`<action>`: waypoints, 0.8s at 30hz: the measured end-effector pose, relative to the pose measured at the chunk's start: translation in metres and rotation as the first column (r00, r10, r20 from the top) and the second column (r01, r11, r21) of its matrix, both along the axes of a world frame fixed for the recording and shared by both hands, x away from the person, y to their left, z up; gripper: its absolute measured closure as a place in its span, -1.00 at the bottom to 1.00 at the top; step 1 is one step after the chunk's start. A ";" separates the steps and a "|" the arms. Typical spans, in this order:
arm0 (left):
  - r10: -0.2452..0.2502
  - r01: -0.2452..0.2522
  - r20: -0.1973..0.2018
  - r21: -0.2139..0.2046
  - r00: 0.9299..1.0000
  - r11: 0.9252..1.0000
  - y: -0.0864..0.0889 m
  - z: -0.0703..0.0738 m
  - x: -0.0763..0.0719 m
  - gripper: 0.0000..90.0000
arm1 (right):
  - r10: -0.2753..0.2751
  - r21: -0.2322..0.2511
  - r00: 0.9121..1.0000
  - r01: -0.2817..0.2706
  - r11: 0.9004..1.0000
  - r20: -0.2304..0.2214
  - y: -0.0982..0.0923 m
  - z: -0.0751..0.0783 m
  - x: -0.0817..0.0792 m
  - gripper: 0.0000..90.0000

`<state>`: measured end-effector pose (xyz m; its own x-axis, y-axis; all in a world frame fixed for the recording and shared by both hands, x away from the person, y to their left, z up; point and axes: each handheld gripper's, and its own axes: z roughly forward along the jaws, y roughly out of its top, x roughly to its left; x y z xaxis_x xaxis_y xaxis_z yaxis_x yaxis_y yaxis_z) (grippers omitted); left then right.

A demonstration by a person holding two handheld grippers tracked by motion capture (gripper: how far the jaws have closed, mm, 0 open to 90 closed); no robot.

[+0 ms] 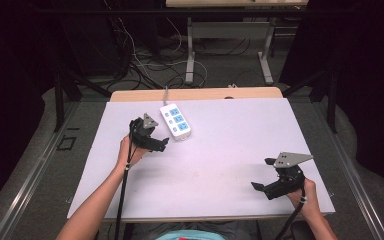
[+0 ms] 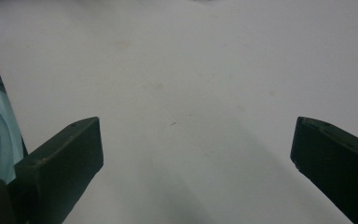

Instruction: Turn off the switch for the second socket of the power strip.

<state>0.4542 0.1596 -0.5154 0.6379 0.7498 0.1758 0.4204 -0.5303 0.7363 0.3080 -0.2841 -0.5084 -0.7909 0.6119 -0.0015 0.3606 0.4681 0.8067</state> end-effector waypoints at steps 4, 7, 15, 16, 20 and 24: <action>0.008 -0.008 0.001 -0.006 1.000 1.000 -0.003 -0.002 0.004 -0.98 | 0.001 -0.003 1.000 -0.001 1.000 0.008 0.000 0.000 0.000 -0.96; 0.009 -0.009 -0.006 -0.011 1.000 1.000 -0.005 -0.002 0.008 -0.97 | 0.006 0.001 1.000 -0.006 1.000 0.010 0.000 0.000 0.000 -0.96; 0.022 -0.023 -0.011 -0.037 1.000 0.999 -0.011 0.003 0.020 -0.94 | 0.000 0.005 1.000 0.000 1.000 0.011 -0.002 0.000 0.000 -0.96; 0.019 -0.020 -0.004 -0.038 1.000 0.999 -0.012 0.003 0.022 -0.93 | 0.000 0.007 1.000 0.000 1.000 0.012 -0.001 0.000 0.000 -0.96; 0.020 -0.021 -0.015 -0.027 1.000 0.999 -0.014 0.003 0.026 -0.89 | -0.006 0.002 1.000 0.006 1.000 0.011 0.000 0.000 -0.001 -0.96; 0.026 -0.027 -0.021 -0.036 0.999 0.999 -0.014 0.003 0.031 -0.69 | -0.006 0.002 1.000 0.006 1.000 0.012 0.000 0.000 -0.001 -0.96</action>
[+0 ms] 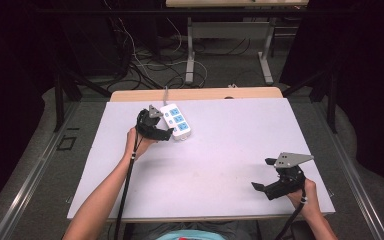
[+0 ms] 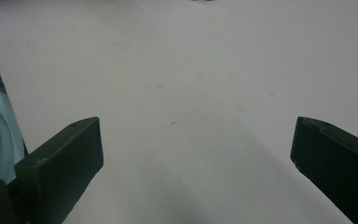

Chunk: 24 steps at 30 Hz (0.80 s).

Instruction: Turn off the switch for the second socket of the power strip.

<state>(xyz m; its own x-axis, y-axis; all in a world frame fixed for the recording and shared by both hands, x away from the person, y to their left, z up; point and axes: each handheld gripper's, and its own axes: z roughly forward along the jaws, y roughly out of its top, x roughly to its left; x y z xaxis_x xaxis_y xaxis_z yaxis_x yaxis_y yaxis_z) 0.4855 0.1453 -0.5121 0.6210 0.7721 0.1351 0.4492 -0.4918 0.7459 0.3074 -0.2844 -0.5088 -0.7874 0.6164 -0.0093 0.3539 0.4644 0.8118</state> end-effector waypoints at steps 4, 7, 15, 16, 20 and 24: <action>0.009 -0.009 0.001 -0.012 1.000 1.000 0.000 -0.001 0.007 -0.58 | 0.011 -0.004 1.000 -0.011 1.000 0.003 0.000 0.000 0.001 -0.96; 0.012 -0.012 0.006 -0.018 1.000 1.000 -0.001 -0.002 0.008 -0.50 | 0.007 -0.002 1.000 -0.007 1.000 -0.002 0.000 0.000 0.001 -0.96; 0.015 -0.016 -0.011 -0.018 1.000 1.000 -0.003 -0.003 0.016 -0.20 | 0.011 0.002 1.000 -0.011 1.000 0.001 0.000 -0.001 0.002 -0.96; 0.016 -0.016 -0.007 -0.025 1.000 1.000 -0.003 -0.003 0.017 -0.15 | 0.010 0.003 1.000 -0.010 1.000 0.000 0.000 -0.001 0.002 -0.96; 0.009 -0.009 -0.006 -0.028 1.000 1.000 -0.005 -0.003 0.020 0.00 | 0.004 0.004 1.000 -0.004 1.000 -0.009 0.000 0.000 0.001 -0.96; 0.004 -0.004 -0.005 -0.031 1.000 1.000 -0.006 -0.003 0.021 0.16 | 0.015 -0.003 1.000 -0.015 1.000 -0.003 -0.001 0.000 0.002 -0.96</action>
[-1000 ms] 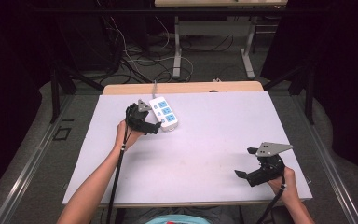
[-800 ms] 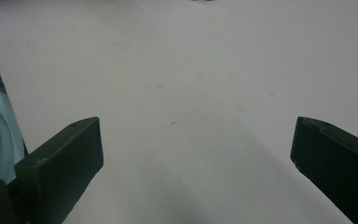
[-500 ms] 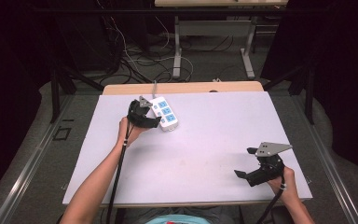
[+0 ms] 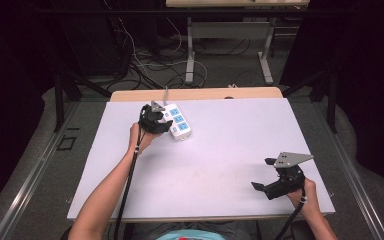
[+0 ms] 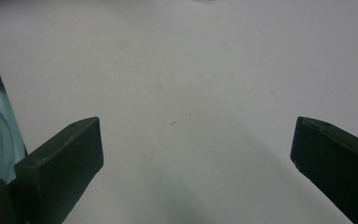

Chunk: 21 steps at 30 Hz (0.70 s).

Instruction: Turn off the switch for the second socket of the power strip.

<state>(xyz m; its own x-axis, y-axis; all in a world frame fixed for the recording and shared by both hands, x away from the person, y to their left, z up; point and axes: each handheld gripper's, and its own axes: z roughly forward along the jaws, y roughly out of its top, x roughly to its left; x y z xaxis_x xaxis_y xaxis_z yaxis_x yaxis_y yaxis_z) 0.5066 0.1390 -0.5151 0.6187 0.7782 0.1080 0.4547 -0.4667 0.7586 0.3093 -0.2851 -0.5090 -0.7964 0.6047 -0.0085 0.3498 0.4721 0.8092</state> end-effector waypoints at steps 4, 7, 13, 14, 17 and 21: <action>-0.020 0.020 -0.005 0.015 1.000 1.000 0.001 0.000 0.001 0.31 | -0.011 0.009 1.000 0.011 1.000 0.001 0.000 -0.001 -0.001 -0.96; -0.009 0.009 0.001 0.002 1.000 1.000 0.000 -0.003 0.003 0.42 | -0.007 -0.004 1.000 0.006 1.000 -0.014 0.000 0.001 -0.001 -0.96; -0.007 0.007 0.001 0.003 1.000 1.000 0.000 -0.005 0.007 0.65 | -0.004 -0.007 1.000 0.003 1.000 -0.013 0.000 0.001 -0.001 -0.96; -0.005 0.005 -0.005 0.015 1.000 1.000 0.001 -0.006 0.008 0.70 | -0.011 0.006 1.000 0.011 1.000 -0.003 0.000 0.000 -0.001 -0.95; -0.010 0.010 -0.017 0.021 1.000 1.000 0.001 -0.006 0.009 0.81 | -0.008 0.006 1.000 0.008 1.000 -0.005 0.000 0.000 -0.001 -0.95; -0.011 0.011 -0.008 0.018 1.000 1.000 -0.002 -0.008 0.012 0.94 | -0.008 0.005 1.000 0.008 1.000 -0.005 0.000 0.000 -0.001 -0.95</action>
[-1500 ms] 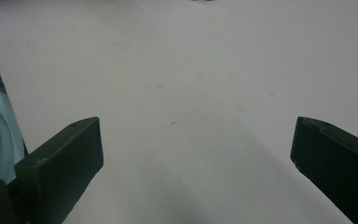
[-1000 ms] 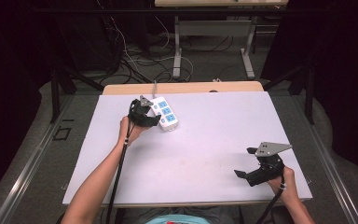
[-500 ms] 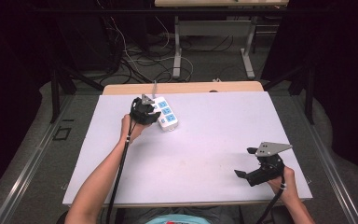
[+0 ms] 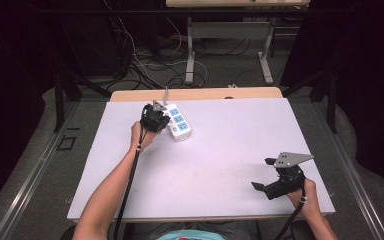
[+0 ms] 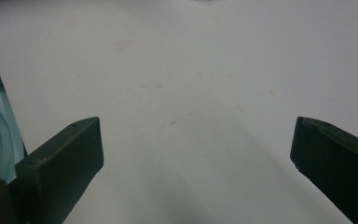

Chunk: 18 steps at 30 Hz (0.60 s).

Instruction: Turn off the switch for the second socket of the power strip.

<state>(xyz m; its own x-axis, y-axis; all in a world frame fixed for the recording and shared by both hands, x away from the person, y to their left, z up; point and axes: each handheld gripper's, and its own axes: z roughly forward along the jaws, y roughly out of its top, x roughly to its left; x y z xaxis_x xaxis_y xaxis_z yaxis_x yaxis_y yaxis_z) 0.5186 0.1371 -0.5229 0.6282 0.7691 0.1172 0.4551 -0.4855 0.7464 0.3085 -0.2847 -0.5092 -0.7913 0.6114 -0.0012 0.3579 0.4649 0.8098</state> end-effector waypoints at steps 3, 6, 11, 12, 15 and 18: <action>-0.003 0.003 0.000 -0.003 1.000 1.000 -0.001 0.000 0.002 0.99 | -0.001 0.018 1.000 0.001 1.000 0.021 0.001 -0.002 0.001 -0.95; -0.003 0.003 -0.004 -0.003 1.000 1.000 -0.003 -0.001 0.005 0.99 | 0.005 -0.001 1.000 -0.005 1.000 0.011 0.000 0.000 0.001 -0.95; 0.004 -0.004 -0.011 0.002 1.000 1.000 -0.004 -0.002 0.009 0.99 | -0.001 0.005 1.000 0.001 1.000 0.003 0.000 0.000 0.000 -0.95; 0.004 -0.004 -0.011 0.002 1.000 1.000 -0.004 -0.002 0.009 0.99 | -0.001 0.005 1.000 0.001 1.000 0.003 0.000 0.000 0.000 -0.95; 0.005 -0.005 -0.021 0.002 1.000 1.000 -0.004 -0.004 0.012 0.99 | 0.003 -0.001 1.000 -0.003 1.000 0.004 0.000 0.000 0.000 -0.95; 0.016 -0.016 -0.019 -0.006 1.000 1.000 -0.004 -0.006 0.013 0.99 | 0.011 -0.005 1.000 -0.011 1.000 0.005 0.000 0.000 0.001 -0.95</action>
<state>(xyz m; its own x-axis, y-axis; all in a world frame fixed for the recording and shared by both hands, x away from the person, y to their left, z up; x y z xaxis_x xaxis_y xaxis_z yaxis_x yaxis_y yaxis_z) 0.5317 0.1326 -0.5293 0.6181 0.7796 0.1010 0.4769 -0.4739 0.7403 0.3096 -0.2850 -0.5092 -0.7981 0.6025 -0.0084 0.3486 0.4731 0.8091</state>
